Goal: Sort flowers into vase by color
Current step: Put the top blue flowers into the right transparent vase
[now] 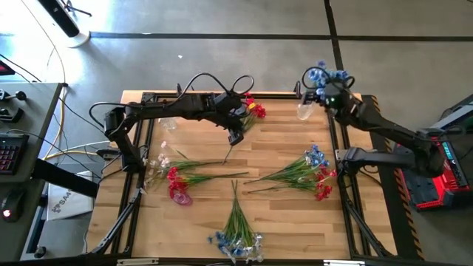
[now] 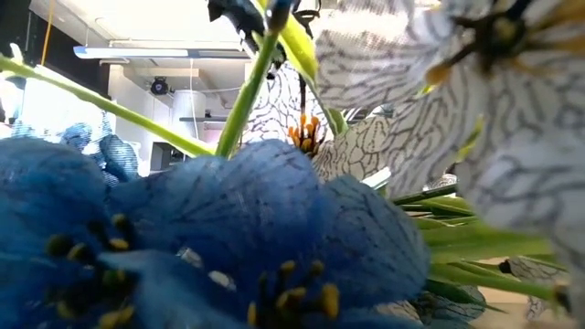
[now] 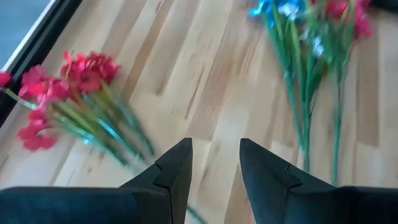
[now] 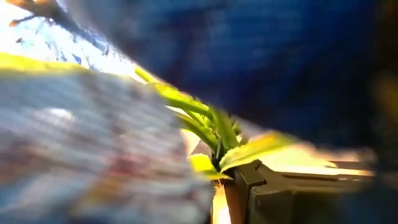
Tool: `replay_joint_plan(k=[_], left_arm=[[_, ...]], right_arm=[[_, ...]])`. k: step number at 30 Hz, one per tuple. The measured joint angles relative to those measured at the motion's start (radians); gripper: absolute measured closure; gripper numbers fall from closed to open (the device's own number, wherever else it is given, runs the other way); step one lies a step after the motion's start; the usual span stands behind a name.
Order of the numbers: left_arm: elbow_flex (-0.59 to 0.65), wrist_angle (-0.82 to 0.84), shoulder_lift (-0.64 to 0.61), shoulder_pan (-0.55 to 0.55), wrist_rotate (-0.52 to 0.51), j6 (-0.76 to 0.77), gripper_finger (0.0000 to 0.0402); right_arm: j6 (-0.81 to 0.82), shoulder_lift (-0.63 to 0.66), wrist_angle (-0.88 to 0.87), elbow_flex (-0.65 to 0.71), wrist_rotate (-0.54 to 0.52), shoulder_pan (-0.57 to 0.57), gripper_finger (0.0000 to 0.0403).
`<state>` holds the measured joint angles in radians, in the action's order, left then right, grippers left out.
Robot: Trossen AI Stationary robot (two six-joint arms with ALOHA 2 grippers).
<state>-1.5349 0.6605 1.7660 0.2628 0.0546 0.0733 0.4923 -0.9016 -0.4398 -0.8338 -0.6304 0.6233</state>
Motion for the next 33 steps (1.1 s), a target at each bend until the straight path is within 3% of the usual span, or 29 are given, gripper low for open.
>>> replay_joint_plan(k=[6, 25, 33], left_arm=[[0.001, 0.045, 0.0, 0.005, -0.045, -0.016, 0.028], [0.001, 0.044, 0.0, 0.006, -0.045, -0.026, 0.028], [0.001, 0.039, 0.0, 0.012, -0.047, -0.033, 0.028]], right_arm=[[0.023, -0.001, -0.081, -0.004, 0.041, 0.058, 0.0403], [-0.048, 0.004, -0.072, -0.031, -0.01, 0.058, 0.0403], [-0.039, -0.071, -0.083, 0.0, -0.012, 0.058, 0.0403]])
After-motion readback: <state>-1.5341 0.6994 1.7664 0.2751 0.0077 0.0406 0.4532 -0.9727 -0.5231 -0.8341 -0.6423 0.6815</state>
